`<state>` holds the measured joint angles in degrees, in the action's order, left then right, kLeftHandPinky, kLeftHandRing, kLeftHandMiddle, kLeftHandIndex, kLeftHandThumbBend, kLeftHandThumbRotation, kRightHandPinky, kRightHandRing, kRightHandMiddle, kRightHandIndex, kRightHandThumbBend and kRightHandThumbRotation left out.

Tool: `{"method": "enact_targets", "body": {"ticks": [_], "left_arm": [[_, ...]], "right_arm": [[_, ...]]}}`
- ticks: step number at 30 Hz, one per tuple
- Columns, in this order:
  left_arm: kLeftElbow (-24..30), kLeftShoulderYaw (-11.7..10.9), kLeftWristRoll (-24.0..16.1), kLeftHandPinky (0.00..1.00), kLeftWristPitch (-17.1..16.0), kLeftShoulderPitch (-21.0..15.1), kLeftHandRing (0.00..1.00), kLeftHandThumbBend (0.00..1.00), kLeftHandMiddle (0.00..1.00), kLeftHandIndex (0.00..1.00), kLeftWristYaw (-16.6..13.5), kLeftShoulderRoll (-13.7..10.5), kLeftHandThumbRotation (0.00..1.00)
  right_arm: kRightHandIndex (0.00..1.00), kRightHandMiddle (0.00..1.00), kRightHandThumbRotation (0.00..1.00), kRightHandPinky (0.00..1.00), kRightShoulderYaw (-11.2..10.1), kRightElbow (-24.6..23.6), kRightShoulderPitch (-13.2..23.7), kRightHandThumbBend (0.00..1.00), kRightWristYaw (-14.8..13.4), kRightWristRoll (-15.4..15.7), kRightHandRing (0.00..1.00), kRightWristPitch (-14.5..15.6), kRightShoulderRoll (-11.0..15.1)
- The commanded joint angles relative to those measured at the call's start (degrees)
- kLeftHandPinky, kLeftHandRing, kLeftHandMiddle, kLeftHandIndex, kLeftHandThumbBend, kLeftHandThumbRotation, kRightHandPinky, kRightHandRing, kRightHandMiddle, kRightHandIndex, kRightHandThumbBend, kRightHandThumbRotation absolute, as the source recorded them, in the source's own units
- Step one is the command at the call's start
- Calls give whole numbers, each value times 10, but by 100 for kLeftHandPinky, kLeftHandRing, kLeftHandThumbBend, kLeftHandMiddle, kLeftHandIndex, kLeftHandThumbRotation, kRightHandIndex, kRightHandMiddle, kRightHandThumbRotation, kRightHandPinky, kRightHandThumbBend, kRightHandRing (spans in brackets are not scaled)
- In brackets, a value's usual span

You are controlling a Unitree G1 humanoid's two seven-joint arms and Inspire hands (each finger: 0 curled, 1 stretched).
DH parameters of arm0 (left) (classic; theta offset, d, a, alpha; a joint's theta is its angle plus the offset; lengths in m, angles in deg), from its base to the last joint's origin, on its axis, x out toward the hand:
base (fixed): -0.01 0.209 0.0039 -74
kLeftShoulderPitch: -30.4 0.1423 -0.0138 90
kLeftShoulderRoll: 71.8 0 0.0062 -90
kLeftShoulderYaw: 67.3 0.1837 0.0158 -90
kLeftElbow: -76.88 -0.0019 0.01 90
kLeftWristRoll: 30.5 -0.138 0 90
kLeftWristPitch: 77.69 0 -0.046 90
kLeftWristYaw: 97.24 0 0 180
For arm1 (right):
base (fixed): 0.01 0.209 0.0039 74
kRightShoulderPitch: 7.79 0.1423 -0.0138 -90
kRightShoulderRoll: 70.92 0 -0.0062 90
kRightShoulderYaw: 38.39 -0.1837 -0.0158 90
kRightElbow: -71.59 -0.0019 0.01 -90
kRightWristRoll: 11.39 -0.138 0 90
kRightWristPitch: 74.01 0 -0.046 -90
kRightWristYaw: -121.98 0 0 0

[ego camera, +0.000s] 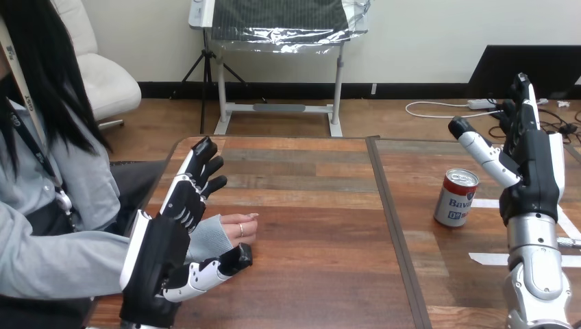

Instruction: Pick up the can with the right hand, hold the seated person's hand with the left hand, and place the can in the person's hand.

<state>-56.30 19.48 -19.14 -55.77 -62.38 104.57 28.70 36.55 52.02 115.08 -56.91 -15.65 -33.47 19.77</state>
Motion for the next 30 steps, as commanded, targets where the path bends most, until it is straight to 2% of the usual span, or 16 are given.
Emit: {"method": "enact_targets", "body": {"ticks": [1, 8, 12, 15, 23, 25, 30], "left_arm": [[3, -5, 8, 88, -5, -38, 94, 100, 96, 96, 2, -7, 55], [4, -5, 5, 90, -6, -35, 95, 100, 97, 97, 1, -9, 56], [5, -6, 3, 92, -7, -33, 96, 100, 97, 97, -1, -10, 56], [3, -7, 1, 92, -11, -33, 96, 100, 98, 98, -1, -11, 56], [5, -8, 0, 92, -13, -31, 95, 100, 98, 97, -4, -11, 56], [-2, -12, -7, 92, -22, -34, 95, 100, 98, 97, -8, -13, 56], [-2, -9, 1, 92, -16, -31, 96, 100, 99, 97, -3, -14, 56]], "right_arm": [[100, 100, 45, 100, -14, 0, 59, 100, 7, -18, 100, 3, -15], [100, 100, 49, 100, -25, 5, 69, 100, 3, -32, 100, 12, -26], [100, 100, 51, 100, -39, 6, 75, 100, 23, -56, 100, 16, -35], [100, 100, 52, 100, -43, 8, 77, 100, 29, -62, 100, 15, -36], [100, 100, 54, 100, -48, 14, 80, 100, 22, -59, 100, 13, -32], [100, 100, 54, 100, -49, 16, 81, 100, 22, -58, 100, 13, -30], [100, 100, 54, 100, -47, 19, 82, 100, 15, -51, 100, 16, -22]]}}
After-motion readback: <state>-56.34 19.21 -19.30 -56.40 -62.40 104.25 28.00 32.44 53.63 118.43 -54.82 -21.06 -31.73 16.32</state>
